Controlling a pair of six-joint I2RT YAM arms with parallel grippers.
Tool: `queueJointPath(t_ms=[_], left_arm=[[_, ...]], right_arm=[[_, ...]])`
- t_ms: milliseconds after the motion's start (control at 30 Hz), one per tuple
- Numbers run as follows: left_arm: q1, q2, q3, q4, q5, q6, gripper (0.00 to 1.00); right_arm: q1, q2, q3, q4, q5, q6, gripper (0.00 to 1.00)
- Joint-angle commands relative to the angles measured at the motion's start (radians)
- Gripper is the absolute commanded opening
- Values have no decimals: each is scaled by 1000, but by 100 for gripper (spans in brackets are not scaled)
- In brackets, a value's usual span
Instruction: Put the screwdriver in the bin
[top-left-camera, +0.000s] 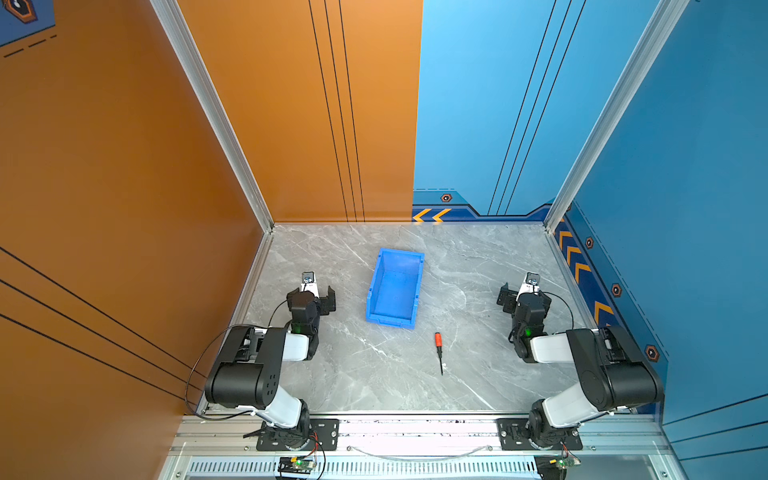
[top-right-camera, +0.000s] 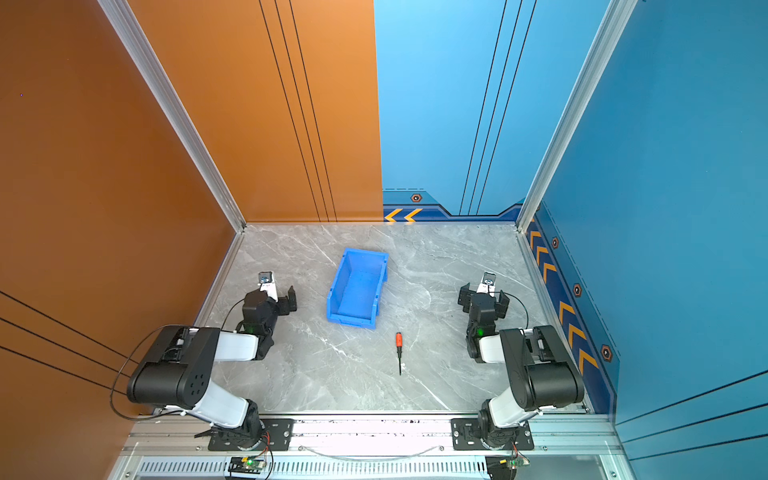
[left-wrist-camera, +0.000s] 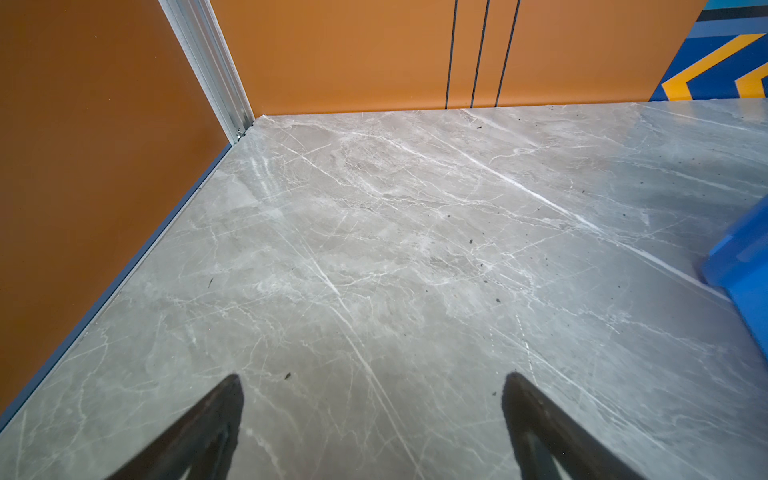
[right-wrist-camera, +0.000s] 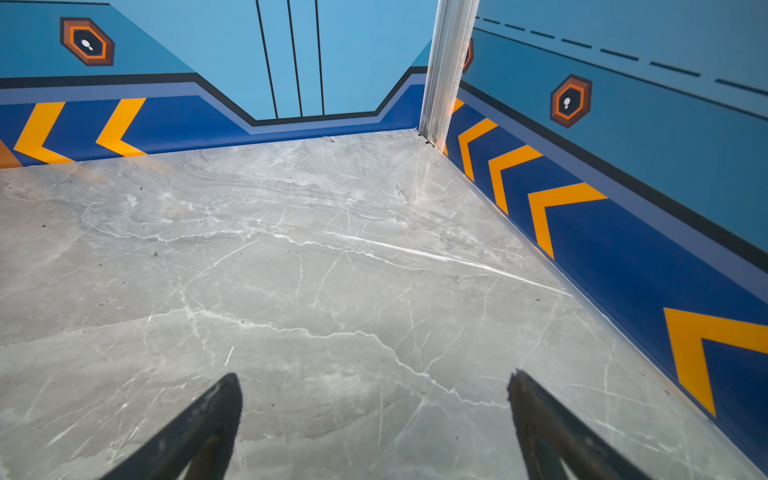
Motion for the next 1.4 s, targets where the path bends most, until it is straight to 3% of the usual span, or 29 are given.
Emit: queueJointPath(t_ms=[0,400,667,833,933,1000,1133,1200,1367], left_arm=[[5,7,19,-11,21,9,98],[3,-8,21,-18,24,15,98],[15,-192,92,-373,9,-13,98],[6,-256,140,-514,-17,-12,98],[0,-281,242,-742,-69,-44,98],[-2,-290,309,-880,-25,-62,98],[-27,-335,345,-962,14,-138,98],[-40,-343,382,-1037,41,-185,98],[-74,-333,455,-1176,227,-215,98]], right_arm=[[-8,3,9,-4,-8,9,100],[1,-10,12,-22,24,12,100],[29,-69,-20,4,15,-35,100],[41,-244,47,-267,-8,-44,100],[50,-322,74,-373,4,21,100],[67,-366,100,-445,5,82,100],[138,-436,192,-684,36,191,100],[163,-465,247,-839,59,315,100],[165,-481,351,-1149,-19,538,100]])
